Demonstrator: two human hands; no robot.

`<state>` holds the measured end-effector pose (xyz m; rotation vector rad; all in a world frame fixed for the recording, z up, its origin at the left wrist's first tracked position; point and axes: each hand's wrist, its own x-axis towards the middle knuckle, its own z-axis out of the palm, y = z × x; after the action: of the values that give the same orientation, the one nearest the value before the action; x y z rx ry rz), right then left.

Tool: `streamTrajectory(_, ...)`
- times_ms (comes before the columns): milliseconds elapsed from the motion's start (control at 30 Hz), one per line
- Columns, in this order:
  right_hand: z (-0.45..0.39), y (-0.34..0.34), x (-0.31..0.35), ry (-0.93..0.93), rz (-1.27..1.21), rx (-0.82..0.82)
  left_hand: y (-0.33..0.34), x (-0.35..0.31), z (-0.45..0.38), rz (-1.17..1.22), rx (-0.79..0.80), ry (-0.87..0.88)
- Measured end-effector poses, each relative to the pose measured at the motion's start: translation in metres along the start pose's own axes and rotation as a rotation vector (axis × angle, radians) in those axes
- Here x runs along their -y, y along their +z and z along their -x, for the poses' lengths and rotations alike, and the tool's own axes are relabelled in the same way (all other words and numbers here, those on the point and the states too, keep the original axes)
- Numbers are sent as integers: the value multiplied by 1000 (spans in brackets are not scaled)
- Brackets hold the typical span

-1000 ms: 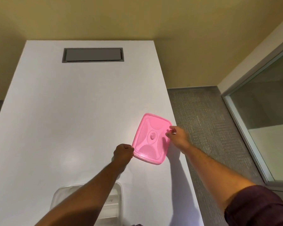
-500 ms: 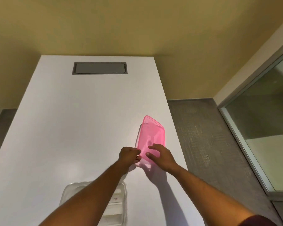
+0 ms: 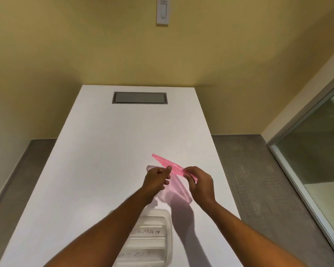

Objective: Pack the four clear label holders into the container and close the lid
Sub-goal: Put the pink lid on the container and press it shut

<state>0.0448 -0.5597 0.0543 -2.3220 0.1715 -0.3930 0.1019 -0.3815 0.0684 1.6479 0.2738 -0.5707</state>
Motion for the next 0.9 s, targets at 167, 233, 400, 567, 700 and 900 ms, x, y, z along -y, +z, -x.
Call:
streamTrajectory(167, 5, 1, 29, 50, -145, -68, -56, 13, 10, -58, -169, 28)
streamTrajectory(233, 8, 3, 40, 106, -264, -70, -79, 18, 14, -70, -246, 37)
streamTrajectory(400, 16, 8, 64, 318, -634, -13, -122, 26, 25, -68, -353, 92)
streamTrajectory(567, 32, 21, 81, 534, -869, 50, -148, 38, 40, -24, -358, 88)
streamTrajectory(700, 43, 30, 81, 705, -901, 51, -164, 55, 53, -44, -416, 128)
streamTrajectory(900, 77, 52, 75, 813, -707, 118, -177, 93, 64, -291, -345, 180)
